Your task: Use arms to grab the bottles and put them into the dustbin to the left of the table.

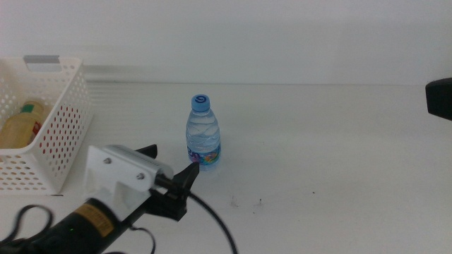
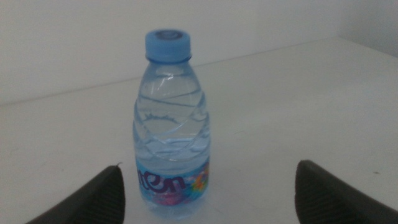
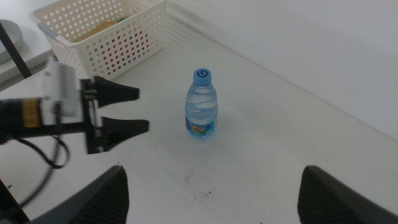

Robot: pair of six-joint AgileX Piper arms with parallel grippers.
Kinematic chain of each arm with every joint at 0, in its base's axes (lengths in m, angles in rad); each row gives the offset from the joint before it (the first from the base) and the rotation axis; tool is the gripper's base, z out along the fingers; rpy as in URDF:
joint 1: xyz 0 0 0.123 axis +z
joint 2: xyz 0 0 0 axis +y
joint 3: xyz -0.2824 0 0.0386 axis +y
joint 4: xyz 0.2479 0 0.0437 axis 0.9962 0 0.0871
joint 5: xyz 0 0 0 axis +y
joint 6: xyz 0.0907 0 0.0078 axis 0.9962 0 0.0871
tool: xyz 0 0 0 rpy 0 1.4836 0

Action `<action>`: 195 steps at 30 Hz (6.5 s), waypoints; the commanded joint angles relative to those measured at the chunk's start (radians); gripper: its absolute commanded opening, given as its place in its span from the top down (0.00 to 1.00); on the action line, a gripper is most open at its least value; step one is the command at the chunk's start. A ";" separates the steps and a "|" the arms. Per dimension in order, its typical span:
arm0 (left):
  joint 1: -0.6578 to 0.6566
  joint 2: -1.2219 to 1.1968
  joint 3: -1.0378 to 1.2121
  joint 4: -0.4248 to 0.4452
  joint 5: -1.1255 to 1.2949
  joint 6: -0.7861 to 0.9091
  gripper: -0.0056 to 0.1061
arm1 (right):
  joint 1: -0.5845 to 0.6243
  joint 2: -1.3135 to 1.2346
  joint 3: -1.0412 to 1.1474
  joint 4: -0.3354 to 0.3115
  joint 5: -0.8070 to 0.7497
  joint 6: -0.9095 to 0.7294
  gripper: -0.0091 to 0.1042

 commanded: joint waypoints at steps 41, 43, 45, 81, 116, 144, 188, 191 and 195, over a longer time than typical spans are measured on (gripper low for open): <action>0.120 0.672 -0.558 0.125 -0.136 -0.088 0.11 | 0.001 -0.001 -0.006 -0.002 -0.006 -0.002 0.21; 0.120 0.672 -0.571 0.131 -0.136 -0.088 0.11 | 0.001 -0.001 -0.006 -0.002 -0.006 -0.002 0.21; 0.120 0.672 -0.582 0.131 -0.141 -0.088 0.11 | 0.001 -0.001 -0.006 -0.002 -0.006 -0.002 0.21; 0.135 -0.077 -0.440 0.194 0.482 -0.133 0.97 | 0.001 -0.001 -0.006 -0.002 -0.006 -0.002 0.21; 0.813 0.406 -1.435 -0.173 1.955 0.521 0.97 | 0.001 -0.001 -0.006 -0.002 -0.006 -0.002 0.21; 0.799 0.359 -1.430 -0.121 2.097 0.325 0.11 | 0.001 -0.001 -0.006 -0.002 -0.008 -0.002 0.21; 0.310 -0.674 -0.740 -0.149 1.435 0.326 0.11 | 0.001 -0.013 0.011 -0.042 -0.043 -0.002 0.21; 0.310 -0.674 -0.738 -0.145 1.435 0.326 0.11 | -0.001 -0.029 0.071 -0.130 -0.232 -0.002 0.21; 0.310 -0.685 -0.736 -0.144 1.437 0.326 0.11 | -0.003 -0.057 0.194 -0.163 -0.413 -0.002 0.21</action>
